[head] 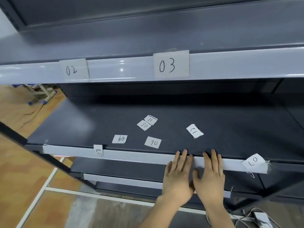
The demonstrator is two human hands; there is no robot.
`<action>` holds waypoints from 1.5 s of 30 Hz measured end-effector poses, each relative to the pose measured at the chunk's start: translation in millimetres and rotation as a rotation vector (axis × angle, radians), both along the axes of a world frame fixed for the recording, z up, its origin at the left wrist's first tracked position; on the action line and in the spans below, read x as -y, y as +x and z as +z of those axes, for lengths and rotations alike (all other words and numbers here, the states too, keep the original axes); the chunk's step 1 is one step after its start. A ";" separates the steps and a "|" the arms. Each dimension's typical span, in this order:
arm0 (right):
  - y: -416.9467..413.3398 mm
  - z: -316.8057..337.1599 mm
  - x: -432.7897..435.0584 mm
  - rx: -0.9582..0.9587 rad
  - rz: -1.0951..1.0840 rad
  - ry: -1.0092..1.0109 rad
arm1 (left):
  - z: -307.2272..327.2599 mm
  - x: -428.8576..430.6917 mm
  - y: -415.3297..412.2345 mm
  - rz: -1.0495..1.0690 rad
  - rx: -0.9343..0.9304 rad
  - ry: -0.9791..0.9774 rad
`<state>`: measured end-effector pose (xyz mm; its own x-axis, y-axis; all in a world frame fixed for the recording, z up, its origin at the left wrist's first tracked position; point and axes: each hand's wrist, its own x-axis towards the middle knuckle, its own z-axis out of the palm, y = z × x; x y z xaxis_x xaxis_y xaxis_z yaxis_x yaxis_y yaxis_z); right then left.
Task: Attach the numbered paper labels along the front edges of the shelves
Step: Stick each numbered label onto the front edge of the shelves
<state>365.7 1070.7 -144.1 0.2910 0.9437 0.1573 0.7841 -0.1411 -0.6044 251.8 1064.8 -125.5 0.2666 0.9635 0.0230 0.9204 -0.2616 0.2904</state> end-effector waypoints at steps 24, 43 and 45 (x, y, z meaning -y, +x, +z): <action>-174.9 39.5 -118.1 0.105 0.449 -0.046 | -4.0 -34.6 -173.6 0.320 0.447 0.266; -192.4 28.0 -104.5 0.229 0.375 0.130 | -17.2 -40.4 -206.3 0.230 0.424 0.296; -192.9 24.8 -97.9 0.272 0.375 0.110 | -19.2 -39.8 -206.9 0.219 0.437 0.296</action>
